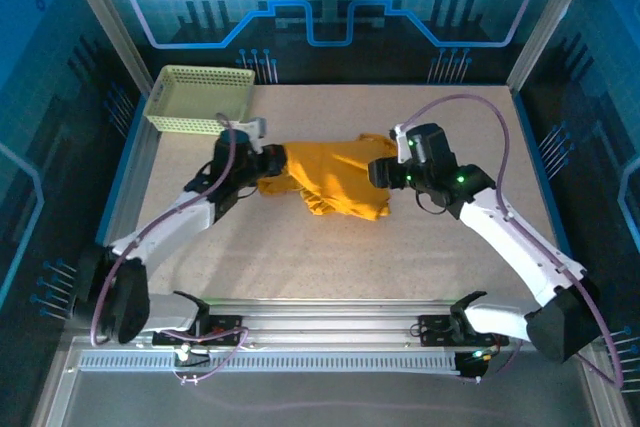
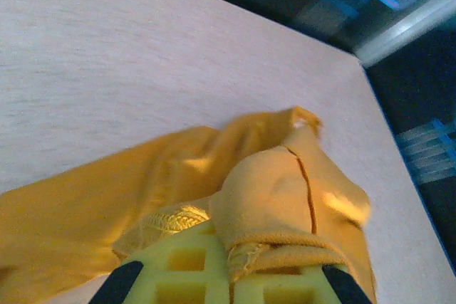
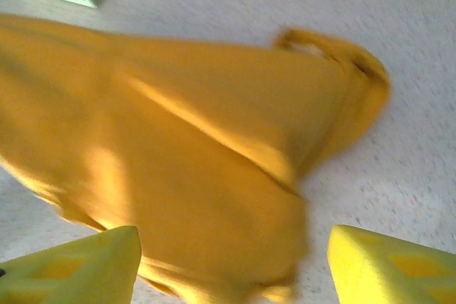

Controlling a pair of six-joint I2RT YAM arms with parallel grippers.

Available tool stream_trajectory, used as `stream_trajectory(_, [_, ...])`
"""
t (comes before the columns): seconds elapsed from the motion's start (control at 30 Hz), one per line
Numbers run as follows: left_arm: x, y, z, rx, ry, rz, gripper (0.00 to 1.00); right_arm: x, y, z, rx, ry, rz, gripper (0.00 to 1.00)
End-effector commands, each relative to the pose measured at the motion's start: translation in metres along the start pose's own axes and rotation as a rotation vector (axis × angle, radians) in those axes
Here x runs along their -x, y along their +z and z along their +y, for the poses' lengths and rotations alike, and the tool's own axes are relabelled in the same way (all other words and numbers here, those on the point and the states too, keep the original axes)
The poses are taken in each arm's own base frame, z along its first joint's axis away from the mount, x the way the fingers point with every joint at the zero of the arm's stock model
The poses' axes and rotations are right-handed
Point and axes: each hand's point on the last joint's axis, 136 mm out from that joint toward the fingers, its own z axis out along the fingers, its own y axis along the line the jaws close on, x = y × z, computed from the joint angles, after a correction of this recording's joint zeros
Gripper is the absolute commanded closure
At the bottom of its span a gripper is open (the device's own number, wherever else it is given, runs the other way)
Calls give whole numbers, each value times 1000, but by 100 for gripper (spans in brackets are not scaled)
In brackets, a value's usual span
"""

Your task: Fold the inside-out t-shirt

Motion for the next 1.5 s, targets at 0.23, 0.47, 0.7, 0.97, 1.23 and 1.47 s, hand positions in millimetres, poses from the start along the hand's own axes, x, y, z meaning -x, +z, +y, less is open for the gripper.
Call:
stream_trajectory(0.23, [-16,-38,99,298,-240,-76,100,-51,87,1,59,132,172,27])
stream_trajectory(0.47, [-13,-33,98,267,-268,-54,100,-47,115,42,222,117,195,30])
stream_trajectory(0.7, [-9,-30,84,202,-253,-37,100,-38,107,61,286,131,152,26])
stream_trajectory(0.97, [5,-37,67,147,-236,-64,100,-59,138,58,192,135,286,36])
stream_trajectory(1.23, [50,-52,29,63,-202,-137,100,-14,114,45,65,47,198,100])
stream_trajectory(1.47, [106,-80,-82,-185,-56,-186,100,79,-24,18,-80,-46,-97,100])
